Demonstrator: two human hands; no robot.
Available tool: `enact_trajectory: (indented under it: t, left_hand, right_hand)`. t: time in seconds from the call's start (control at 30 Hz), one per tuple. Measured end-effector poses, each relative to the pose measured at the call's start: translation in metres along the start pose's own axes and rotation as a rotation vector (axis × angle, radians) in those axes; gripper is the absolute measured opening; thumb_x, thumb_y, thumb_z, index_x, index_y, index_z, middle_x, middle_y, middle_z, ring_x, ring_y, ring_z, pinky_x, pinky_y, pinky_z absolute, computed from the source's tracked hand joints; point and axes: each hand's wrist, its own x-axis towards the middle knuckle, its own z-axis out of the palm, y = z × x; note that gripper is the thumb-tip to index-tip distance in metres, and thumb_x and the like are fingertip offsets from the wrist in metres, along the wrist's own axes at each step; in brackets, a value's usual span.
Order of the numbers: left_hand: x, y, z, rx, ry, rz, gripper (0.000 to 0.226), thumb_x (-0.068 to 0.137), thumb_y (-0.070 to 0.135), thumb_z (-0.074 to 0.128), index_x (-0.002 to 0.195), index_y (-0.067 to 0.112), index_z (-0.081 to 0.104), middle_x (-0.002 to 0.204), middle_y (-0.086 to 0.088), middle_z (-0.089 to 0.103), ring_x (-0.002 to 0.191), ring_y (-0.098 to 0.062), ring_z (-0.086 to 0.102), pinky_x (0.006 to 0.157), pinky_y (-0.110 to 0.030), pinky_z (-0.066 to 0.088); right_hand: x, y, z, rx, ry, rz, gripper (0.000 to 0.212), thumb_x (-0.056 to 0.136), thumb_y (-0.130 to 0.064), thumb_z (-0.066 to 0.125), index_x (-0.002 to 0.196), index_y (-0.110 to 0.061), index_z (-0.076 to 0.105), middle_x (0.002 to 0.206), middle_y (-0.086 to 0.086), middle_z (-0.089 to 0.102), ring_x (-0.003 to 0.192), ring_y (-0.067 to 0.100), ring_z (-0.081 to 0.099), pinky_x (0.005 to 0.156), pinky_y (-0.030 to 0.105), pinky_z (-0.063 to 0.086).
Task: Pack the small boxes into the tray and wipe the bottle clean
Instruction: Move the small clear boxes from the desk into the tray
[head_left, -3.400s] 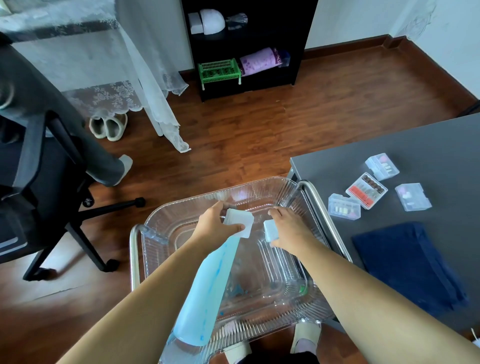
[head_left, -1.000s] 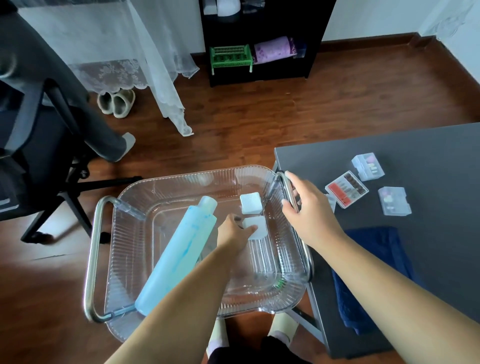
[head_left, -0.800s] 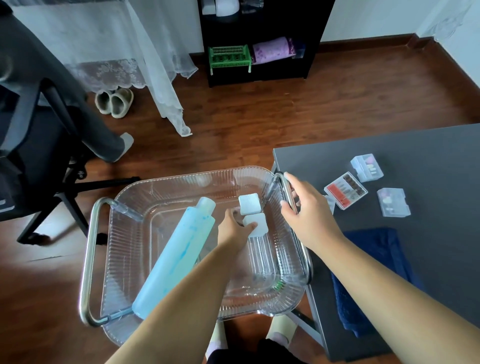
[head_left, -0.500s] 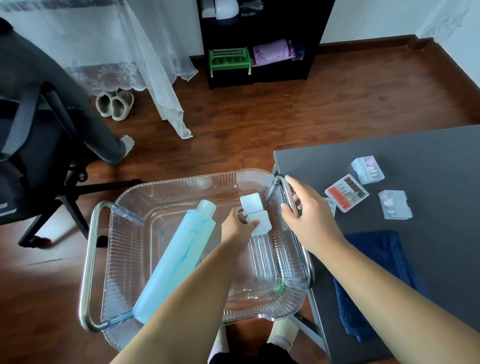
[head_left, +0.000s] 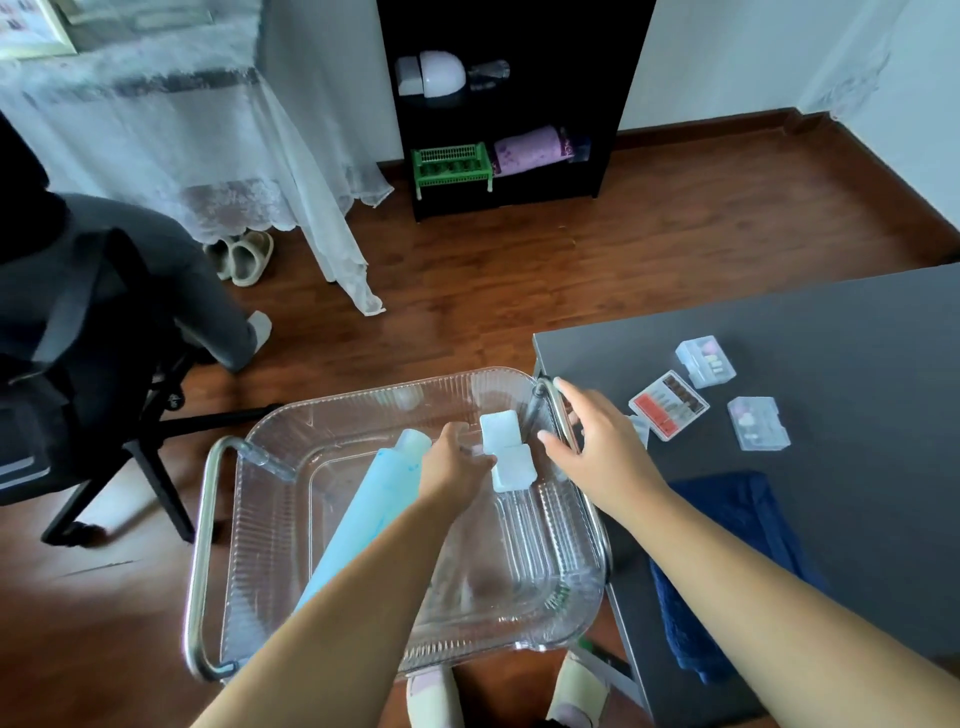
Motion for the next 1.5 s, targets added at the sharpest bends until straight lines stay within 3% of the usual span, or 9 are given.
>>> enact_trajectory:
  t: [0.1, 0.3, 0.37, 0.57, 0.73, 0.83, 1.13, 1.3, 1.5]
  left_hand:
    - [-0.015, 0.021, -0.026, 0.018, 0.082, 0.132, 0.035, 0.082, 0.017, 0.068, 0.115, 0.023, 0.057, 0.076, 0.013, 0.059, 0.077, -0.013, 0.060, 0.060, -0.022, 0.041]
    - [-0.040, 0.100, -0.048, 0.048, 0.170, 0.492, 0.024, 0.082, 0.012, 0.066, 0.102, 0.023, 0.061, 0.072, 0.009, 0.060, 0.064, -0.008, 0.059, 0.064, -0.025, 0.051]
    - [-0.045, 0.124, -0.038, 0.141, 0.128, 0.610, 0.024, 0.081, 0.015, 0.069, 0.103, 0.021, 0.061, 0.076, 0.007, 0.061, 0.068, -0.011, 0.058, 0.067, -0.027, 0.051]
    - [-0.040, 0.156, 0.020, 0.794, -0.211, 0.790, 0.052, 0.078, 0.034, 0.070, 0.126, 0.022, 0.054, 0.125, 0.002, 0.056, 0.119, -0.019, 0.051, 0.099, -0.035, 0.042]
    - [-0.027, 0.151, 0.045, 1.142, -0.250, 0.779, 0.068, 0.074, 0.052, 0.073, 0.131, 0.026, 0.050, 0.127, 0.004, 0.055, 0.121, -0.020, 0.049, 0.097, -0.035, 0.036]
    - [-0.023, 0.150, 0.048, 1.188, -0.245, 0.757, 0.062, 0.074, 0.051, 0.074, 0.127, 0.026, 0.055, 0.121, 0.003, 0.059, 0.116, -0.021, 0.053, 0.094, -0.035, 0.039]
    - [-0.027, 0.146, 0.042, 0.980, -0.199, 0.705, 0.048, 0.071, 0.038, 0.077, 0.113, 0.025, 0.057, 0.108, 0.001, 0.068, 0.100, -0.024, 0.061, 0.077, -0.030, 0.041]
    - [-0.040, 0.147, 0.014, 0.540, -0.296, 0.611, 0.047, 0.062, 0.020, 0.086, 0.099, 0.018, 0.057, 0.099, 0.001, 0.066, 0.087, -0.019, 0.058, 0.069, -0.027, 0.047]
    - [-0.057, 0.145, -0.036, 0.134, -0.355, 0.522, 0.043, 0.063, 0.009, 0.087, 0.091, 0.020, 0.056, 0.093, -0.006, 0.069, 0.071, -0.010, 0.061, 0.063, -0.023, 0.051]
  right_hand:
    - [-0.001, 0.001, -0.015, 0.032, 0.000, 0.005, 0.053, 0.092, -0.034, 0.055, 0.141, -0.020, 0.040, 0.128, -0.004, 0.052, 0.117, 0.010, 0.049, 0.095, 0.025, 0.039]
    - [-0.002, 0.032, -0.069, 0.019, 0.192, 0.084, 0.036, 0.090, -0.023, 0.061, 0.125, -0.015, 0.057, 0.108, -0.004, 0.056, 0.092, 0.012, 0.055, 0.087, 0.031, 0.046]
    - [-0.002, 0.048, -0.086, -0.028, 0.190, 0.110, 0.036, 0.089, -0.018, 0.062, 0.124, -0.014, 0.059, 0.118, 0.000, 0.059, 0.103, 0.017, 0.057, 0.088, 0.029, 0.043]
    - [0.012, 0.085, -0.119, -0.431, -0.106, 0.054, 0.047, 0.086, -0.020, 0.061, 0.131, -0.028, 0.051, 0.138, -0.008, 0.051, 0.125, 0.019, 0.043, 0.096, 0.035, 0.040]
    - [0.035, 0.092, -0.115, -0.660, -0.404, -0.041, 0.069, 0.081, -0.024, 0.067, 0.142, -0.033, 0.036, 0.154, -0.011, 0.032, 0.142, 0.015, 0.027, 0.107, 0.038, 0.030]
    - [0.049, 0.089, -0.109, -0.730, -0.493, -0.111, 0.075, 0.077, -0.021, 0.071, 0.143, -0.031, 0.037, 0.150, -0.010, 0.038, 0.139, 0.015, 0.032, 0.111, 0.039, 0.025]
    - [0.058, 0.087, -0.099, -0.712, -0.434, -0.160, 0.057, 0.066, -0.030, 0.077, 0.115, -0.019, 0.052, 0.112, 0.001, 0.055, 0.106, 0.023, 0.053, 0.093, 0.037, 0.038]
    - [0.051, 0.081, -0.112, -0.364, -0.379, 0.041, 0.019, 0.080, -0.017, 0.069, 0.093, -0.021, 0.056, 0.076, -0.009, 0.049, 0.069, 0.012, 0.048, 0.051, 0.026, 0.032]
    - [0.041, 0.046, -0.133, -0.053, -0.193, 0.121, 0.014, 0.078, -0.017, 0.075, 0.086, -0.024, 0.064, 0.093, -0.002, 0.070, 0.084, 0.015, 0.065, 0.069, 0.033, 0.053]
